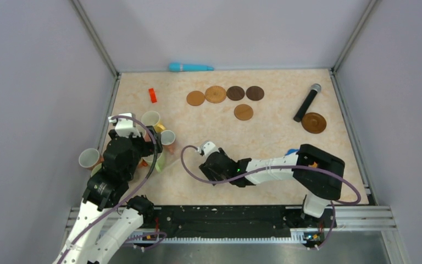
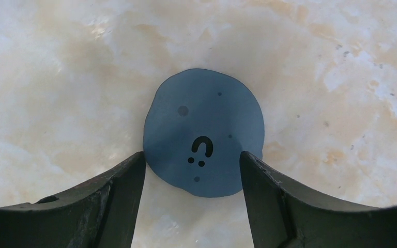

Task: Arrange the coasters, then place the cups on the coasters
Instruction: Move the coaster to the center of the board.

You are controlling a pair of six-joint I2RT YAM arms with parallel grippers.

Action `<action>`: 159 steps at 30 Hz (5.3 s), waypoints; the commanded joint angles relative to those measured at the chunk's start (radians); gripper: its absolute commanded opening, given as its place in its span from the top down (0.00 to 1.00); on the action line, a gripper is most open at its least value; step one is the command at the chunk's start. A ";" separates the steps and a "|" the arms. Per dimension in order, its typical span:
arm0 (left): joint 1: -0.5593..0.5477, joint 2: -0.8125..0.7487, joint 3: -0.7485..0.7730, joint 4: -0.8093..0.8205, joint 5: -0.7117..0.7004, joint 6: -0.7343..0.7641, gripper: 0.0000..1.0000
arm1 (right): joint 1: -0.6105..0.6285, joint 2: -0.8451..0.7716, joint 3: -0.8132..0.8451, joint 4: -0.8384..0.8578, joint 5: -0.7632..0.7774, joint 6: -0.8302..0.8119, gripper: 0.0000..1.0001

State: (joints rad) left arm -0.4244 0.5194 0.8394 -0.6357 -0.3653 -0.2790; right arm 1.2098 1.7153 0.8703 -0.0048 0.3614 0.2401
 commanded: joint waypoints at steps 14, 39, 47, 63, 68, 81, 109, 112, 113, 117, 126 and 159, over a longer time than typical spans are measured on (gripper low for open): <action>0.000 -0.001 -0.005 0.041 -0.017 -0.005 0.06 | -0.372 0.159 0.011 0.123 -0.162 0.018 0.40; 0.000 0.000 -0.003 0.041 -0.012 -0.005 0.05 | -0.185 -0.156 -0.073 -0.096 -0.123 0.070 0.20; 0.000 -0.009 -0.004 0.039 -0.019 -0.005 0.06 | -0.175 -0.088 -0.054 -0.087 -0.034 0.085 0.22; 0.001 -0.014 -0.005 0.038 -0.020 -0.006 0.05 | -0.226 0.060 0.013 -0.042 0.025 0.083 0.37; 0.000 -0.009 -0.003 0.039 -0.022 -0.005 0.06 | -0.285 0.082 0.015 -0.004 -0.012 0.058 0.41; 0.000 -0.009 -0.005 0.039 -0.025 -0.005 0.05 | -0.399 0.218 0.134 0.074 -0.083 -0.002 0.44; 0.000 -0.004 -0.003 0.041 -0.014 -0.006 0.05 | -0.521 0.391 0.379 -0.036 0.034 0.084 0.47; -0.001 -0.005 -0.003 0.040 -0.015 -0.006 0.06 | -0.530 0.398 0.384 -0.023 0.028 0.063 0.47; -0.001 -0.004 -0.003 0.040 -0.015 -0.006 0.05 | -0.534 0.402 0.388 -0.027 0.030 0.062 0.47; 0.000 -0.004 -0.005 0.040 -0.020 -0.005 0.05 | -0.555 0.415 0.406 -0.045 0.035 0.072 0.47; 0.000 -0.003 -0.005 0.040 -0.026 -0.004 0.05 | -0.554 0.338 0.391 -0.018 -0.055 0.052 0.47; -0.001 0.004 -0.005 0.041 -0.035 -0.002 0.05 | -0.531 0.507 0.607 0.037 -0.169 0.119 0.56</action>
State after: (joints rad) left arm -0.4244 0.5179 0.8394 -0.6357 -0.3847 -0.2821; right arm 0.7105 2.1899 1.4822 0.0650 0.1551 0.3454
